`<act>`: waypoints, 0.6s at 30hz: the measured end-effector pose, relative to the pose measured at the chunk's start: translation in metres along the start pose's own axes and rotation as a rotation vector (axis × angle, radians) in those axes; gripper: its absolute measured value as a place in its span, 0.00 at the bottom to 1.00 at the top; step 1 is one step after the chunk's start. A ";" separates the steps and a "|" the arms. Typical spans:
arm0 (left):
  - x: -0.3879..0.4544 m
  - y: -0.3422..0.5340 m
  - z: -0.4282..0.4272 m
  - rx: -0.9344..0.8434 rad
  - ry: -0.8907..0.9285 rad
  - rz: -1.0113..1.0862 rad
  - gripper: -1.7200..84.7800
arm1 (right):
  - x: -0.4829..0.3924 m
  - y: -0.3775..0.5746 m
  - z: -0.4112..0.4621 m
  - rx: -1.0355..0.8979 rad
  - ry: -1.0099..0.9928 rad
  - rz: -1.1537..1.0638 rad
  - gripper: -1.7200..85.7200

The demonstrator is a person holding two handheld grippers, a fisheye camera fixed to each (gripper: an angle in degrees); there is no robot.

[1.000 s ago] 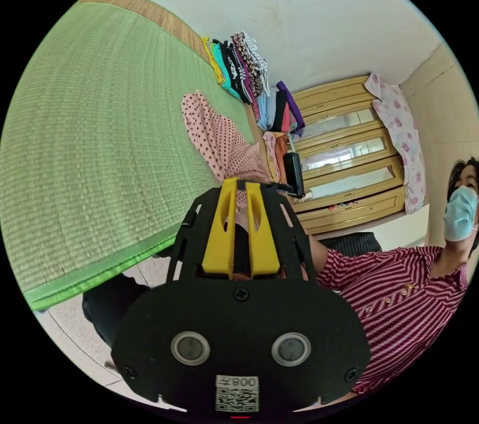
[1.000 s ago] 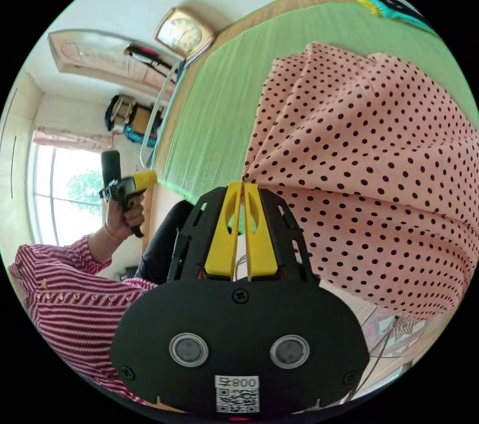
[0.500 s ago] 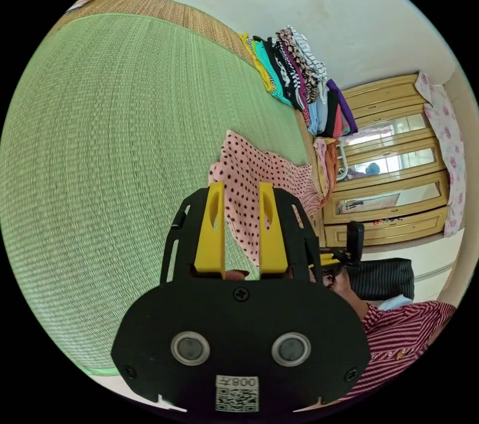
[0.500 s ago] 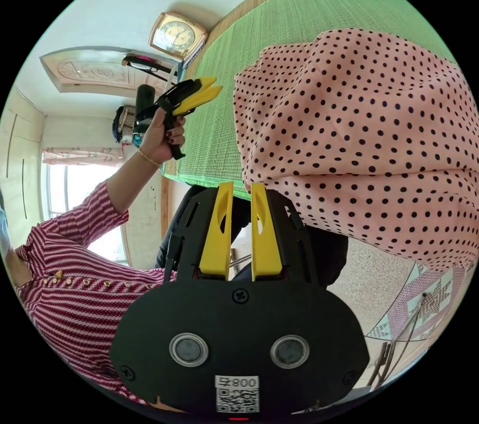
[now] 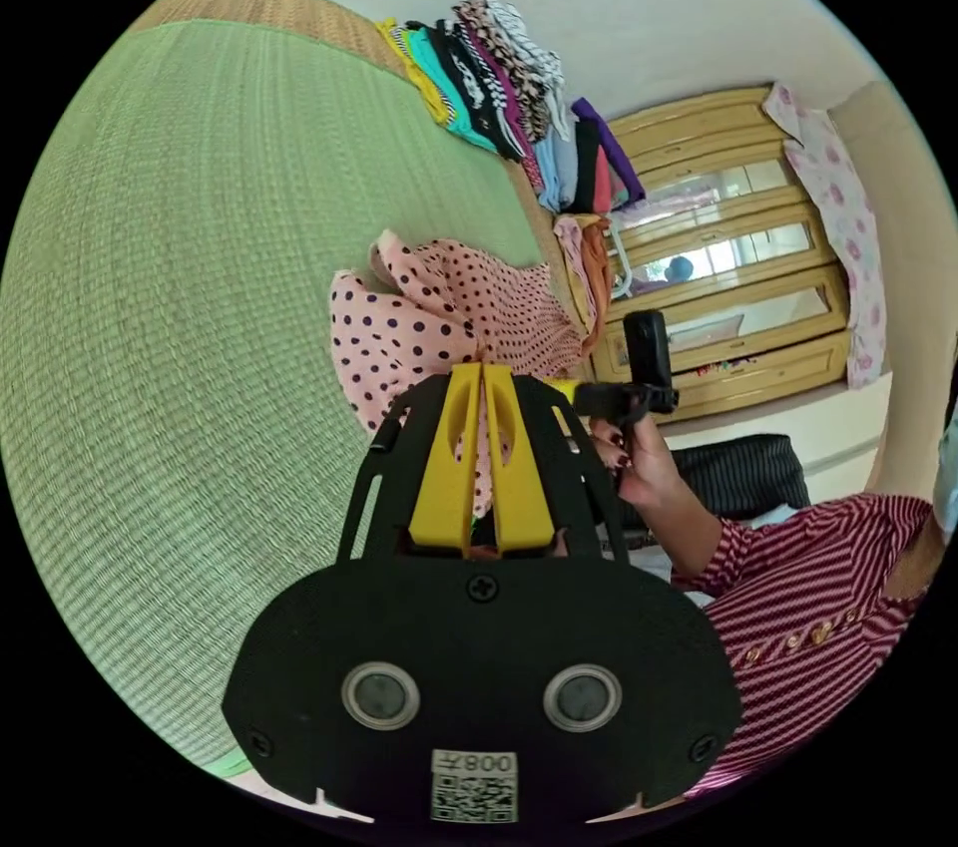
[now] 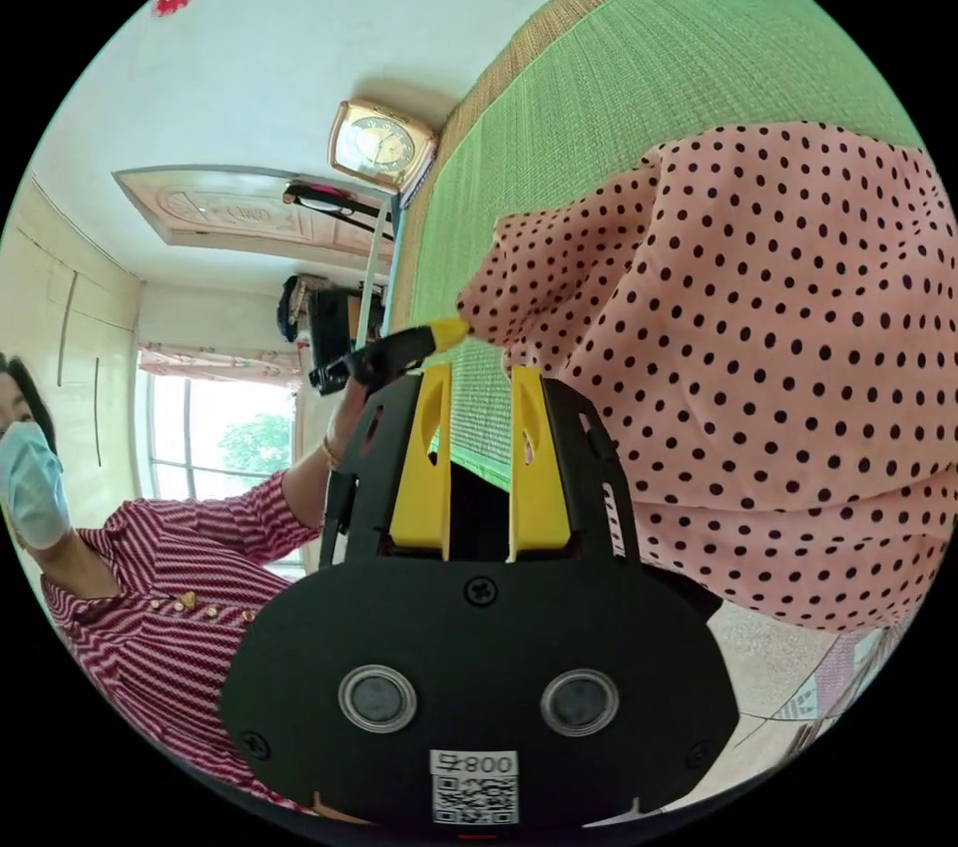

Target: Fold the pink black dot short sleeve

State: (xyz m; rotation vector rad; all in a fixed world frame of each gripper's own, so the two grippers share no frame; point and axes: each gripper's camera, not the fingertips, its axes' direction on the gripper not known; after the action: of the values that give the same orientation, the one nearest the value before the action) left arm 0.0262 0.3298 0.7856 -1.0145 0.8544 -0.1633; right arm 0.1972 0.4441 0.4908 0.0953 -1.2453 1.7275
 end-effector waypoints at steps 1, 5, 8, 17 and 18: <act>0.008 0.005 0.006 -0.013 -0.003 0.033 0.02 | 0.002 0.001 -0.001 0.003 -0.009 0.003 0.13; 0.029 0.021 0.030 -0.099 -0.053 0.127 0.02 | 0.014 0.016 -0.006 0.018 -0.046 0.027 0.14; 0.041 0.032 0.046 -0.146 -0.058 0.188 0.02 | 0.025 0.032 -0.005 0.017 -0.057 0.056 0.14; 0.044 0.059 0.050 -0.163 0.016 0.241 0.04 | 0.035 0.088 0.000 -0.004 -0.113 0.077 0.05; 0.036 0.060 0.040 -0.116 0.051 0.209 0.04 | 0.033 0.096 -0.005 0.004 -0.113 0.070 0.04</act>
State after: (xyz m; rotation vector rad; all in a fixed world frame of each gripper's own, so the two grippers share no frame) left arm 0.0630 0.3723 0.7278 -1.0250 1.0200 0.0389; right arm 0.1124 0.4687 0.4402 0.1548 -1.3410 1.8065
